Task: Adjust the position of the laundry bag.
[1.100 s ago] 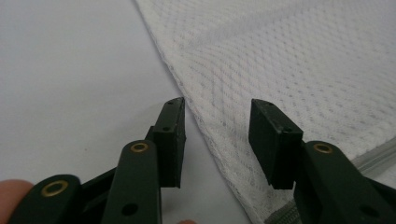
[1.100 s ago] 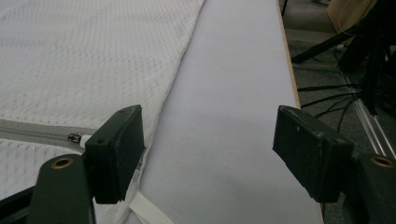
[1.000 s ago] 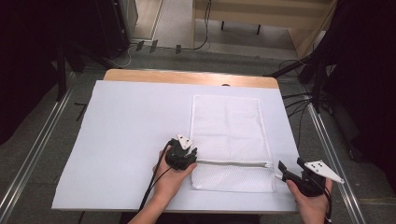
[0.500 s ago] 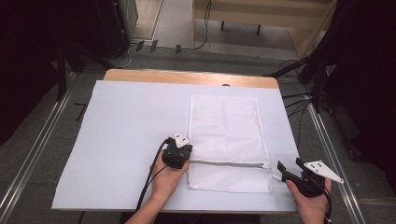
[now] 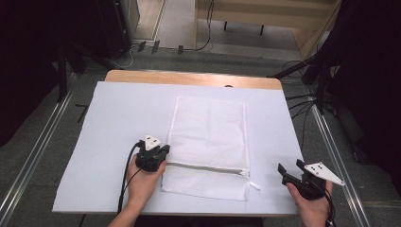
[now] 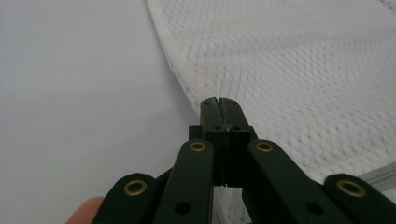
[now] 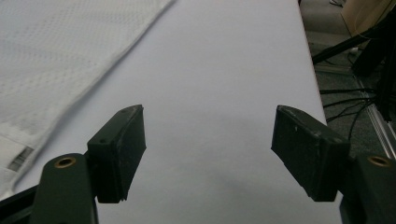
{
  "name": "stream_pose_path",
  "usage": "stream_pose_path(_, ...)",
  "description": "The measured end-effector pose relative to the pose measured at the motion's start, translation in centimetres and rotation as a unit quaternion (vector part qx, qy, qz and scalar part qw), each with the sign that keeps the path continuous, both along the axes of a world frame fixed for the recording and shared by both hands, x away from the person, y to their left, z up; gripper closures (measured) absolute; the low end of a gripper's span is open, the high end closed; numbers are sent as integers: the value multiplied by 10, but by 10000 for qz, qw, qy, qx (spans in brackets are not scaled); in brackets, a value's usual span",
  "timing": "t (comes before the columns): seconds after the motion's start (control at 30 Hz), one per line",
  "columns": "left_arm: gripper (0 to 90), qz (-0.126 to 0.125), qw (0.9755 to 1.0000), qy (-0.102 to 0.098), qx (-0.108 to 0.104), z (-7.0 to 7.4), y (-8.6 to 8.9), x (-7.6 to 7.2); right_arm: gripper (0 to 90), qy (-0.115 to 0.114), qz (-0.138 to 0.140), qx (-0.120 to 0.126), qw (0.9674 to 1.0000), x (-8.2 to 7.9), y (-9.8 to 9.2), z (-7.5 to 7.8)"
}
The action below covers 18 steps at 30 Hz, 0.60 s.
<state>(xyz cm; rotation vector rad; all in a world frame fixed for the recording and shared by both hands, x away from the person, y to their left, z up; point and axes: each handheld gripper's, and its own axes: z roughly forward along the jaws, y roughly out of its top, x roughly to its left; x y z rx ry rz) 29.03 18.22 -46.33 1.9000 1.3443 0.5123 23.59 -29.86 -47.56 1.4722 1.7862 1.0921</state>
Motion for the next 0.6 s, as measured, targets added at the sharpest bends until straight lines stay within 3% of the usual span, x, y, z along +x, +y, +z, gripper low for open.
stream_pose_path(0.27, 900, 303, 9995, 6, -117, 1, 36, -18, 261, -2, 80, 21, 10000, -1, 6, 1)
stream_pose_path(0.4, 900, 281, 9995, 44, -167, -1, 41, -27, 261, -21, 90, 32, 10000, -1, 8, 1)
stream_pose_path(0.57, 887, 257, 9995, -46, -172, 1, 46, -30, 370, -170, 250, 233, 9993, -5, 11, 5)
stream_pose_path(0.6, 819, 277, 9993, -217, -135, 2, 49, -32, 429, -313, 435, 308, 9981, -11, 16, 7)
